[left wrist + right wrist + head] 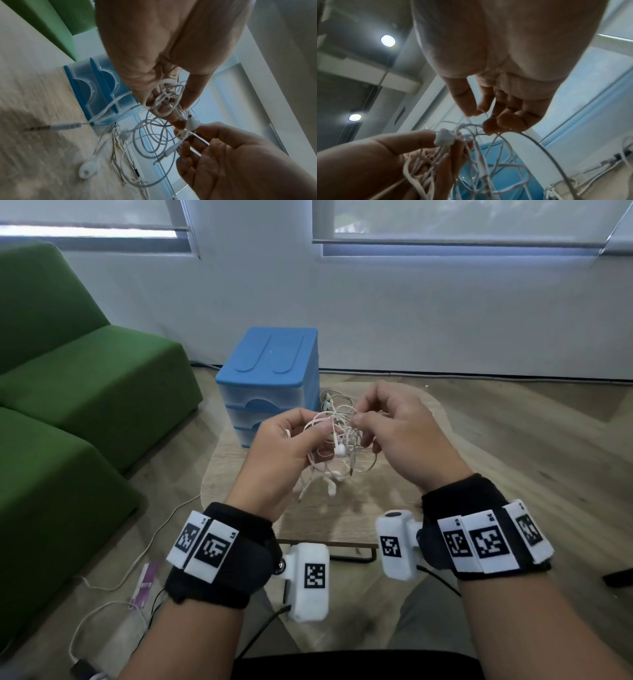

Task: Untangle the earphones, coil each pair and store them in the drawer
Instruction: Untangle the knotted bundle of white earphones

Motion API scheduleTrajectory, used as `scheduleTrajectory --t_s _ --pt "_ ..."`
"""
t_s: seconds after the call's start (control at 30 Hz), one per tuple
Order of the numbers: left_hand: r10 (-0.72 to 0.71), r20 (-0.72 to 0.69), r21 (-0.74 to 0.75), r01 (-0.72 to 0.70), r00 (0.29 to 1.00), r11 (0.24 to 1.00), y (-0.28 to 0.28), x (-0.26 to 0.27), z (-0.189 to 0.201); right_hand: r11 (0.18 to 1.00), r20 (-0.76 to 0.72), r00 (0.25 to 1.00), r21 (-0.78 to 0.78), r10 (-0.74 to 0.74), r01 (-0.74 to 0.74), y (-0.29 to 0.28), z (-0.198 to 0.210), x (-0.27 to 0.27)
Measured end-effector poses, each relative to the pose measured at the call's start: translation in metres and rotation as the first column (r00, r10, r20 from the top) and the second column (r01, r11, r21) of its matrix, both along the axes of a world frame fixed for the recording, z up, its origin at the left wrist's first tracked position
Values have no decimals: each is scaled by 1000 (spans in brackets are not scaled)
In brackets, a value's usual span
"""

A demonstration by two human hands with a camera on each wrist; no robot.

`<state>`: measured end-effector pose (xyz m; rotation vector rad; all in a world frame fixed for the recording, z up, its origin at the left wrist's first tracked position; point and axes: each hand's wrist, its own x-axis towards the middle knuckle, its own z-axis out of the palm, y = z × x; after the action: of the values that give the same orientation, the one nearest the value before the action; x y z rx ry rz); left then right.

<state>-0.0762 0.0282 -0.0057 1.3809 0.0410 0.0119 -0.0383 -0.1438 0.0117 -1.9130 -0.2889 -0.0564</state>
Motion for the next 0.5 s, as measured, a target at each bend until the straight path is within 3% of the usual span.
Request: scheduleTrajectory --t_s 0.07,0.17,0.33,0.4,0.5 --pt "28 30 37 -29 999 999 0 0 0 993 50 999 -118 20 -14 0 -1 -1" --pt "36 41 55 -38 999 998 1 1 2 995 101 994 -94 38 -29 -2 0 1" --pt "46 55 119 -52 997 992 2 2 5 981 193 981 -194 23 15 -2 10 1" --pt "28 64 178 -39 998 983 0 2 5 989 163 986 -139 -19 42 0 12 3" --pt "16 57 224 -29 998 974 0 1 3 991 14 997 118 -72 70 1 14 6"
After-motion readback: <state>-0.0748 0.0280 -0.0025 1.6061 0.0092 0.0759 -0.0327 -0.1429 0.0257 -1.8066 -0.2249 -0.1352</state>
